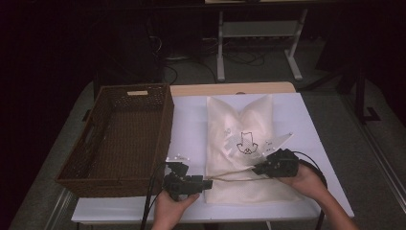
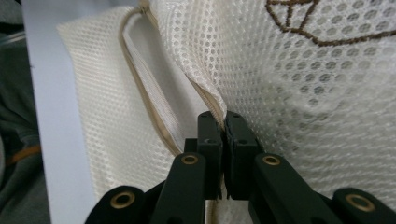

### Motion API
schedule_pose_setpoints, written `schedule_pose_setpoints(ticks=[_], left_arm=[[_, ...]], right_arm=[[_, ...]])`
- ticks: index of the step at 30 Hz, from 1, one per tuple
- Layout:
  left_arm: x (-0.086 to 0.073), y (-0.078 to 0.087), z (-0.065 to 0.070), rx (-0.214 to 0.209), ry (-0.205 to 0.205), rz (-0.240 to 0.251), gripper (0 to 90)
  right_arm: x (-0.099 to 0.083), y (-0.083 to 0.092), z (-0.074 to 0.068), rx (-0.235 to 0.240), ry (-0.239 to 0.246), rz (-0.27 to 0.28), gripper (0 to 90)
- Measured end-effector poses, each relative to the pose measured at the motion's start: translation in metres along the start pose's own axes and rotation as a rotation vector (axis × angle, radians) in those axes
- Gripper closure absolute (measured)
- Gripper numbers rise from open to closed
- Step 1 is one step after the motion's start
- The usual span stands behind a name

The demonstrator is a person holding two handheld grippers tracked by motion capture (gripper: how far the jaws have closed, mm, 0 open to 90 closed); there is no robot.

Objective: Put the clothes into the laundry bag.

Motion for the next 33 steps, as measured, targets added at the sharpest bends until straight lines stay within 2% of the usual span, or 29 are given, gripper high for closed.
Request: schedule_pose_setpoints(ticks=[3,6,8,12,14,17,22,25,27,30,33], left_arm=[[-0.005,-0.004,-0.003,-0.008,0.016,-0.012,48.5],[-0.007,-0.006,-0.004,-0.008,0.014,-0.017,49.2],[-0.008,-0.006,-0.005,-0.003,0.012,-0.019,49.6],[-0.009,-0.004,-0.008,0.000,0.013,-0.017,49.8],[-0.009,-0.003,-0.010,0.000,0.017,-0.017,49.5],[-0.009,-0.003,-0.010,0.002,0.019,-0.012,49.2],[-0.011,-0.003,-0.010,0.001,0.012,-0.020,49.0],[-0.011,0.000,-0.010,-0.003,0.009,-0.021,48.6],[-0.011,0.001,-0.011,-0.012,0.016,-0.023,47.1],[-0.012,0.001,-0.012,-0.015,0.020,-0.034,45.4],[-0.014,-0.001,-0.013,-0.019,0.028,-0.046,43.4]], right_arm=[[0.003,0.005,-0.004,0.022,-0.014,0.040,75.0],[0.010,0.013,-0.010,0.028,-0.008,0.090,67.7],[0.018,0.017,-0.017,0.024,0.013,0.126,65.5],[0.037,0.016,-0.033,0.028,0.081,0.152,64.1],[0.046,0.008,-0.042,0.041,0.116,0.131,64.1],[0.057,-0.016,-0.056,0.058,0.172,0.053,64.8],[0.066,-0.054,-0.065,0.012,0.243,-0.079,62.7],[0.069,-0.068,-0.063,-0.008,0.245,-0.124,66.1],[0.069,-0.073,-0.061,-0.006,0.236,-0.150,73.7],[0.067,-0.074,-0.061,-0.016,0.251,-0.169,88.3],[0.067,-0.068,-0.062,-0.001,0.255,-0.152,89.3]])
Point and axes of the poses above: each handheld gripper's, and its own axes: y roughly backward along the jaws, x roughly out of its top, z roughly to its right, the point moved 4 cm from there along -y, roughly forward along the jaws, and after that the axes turned 6 degrees about -z, right-handed, at the moved point
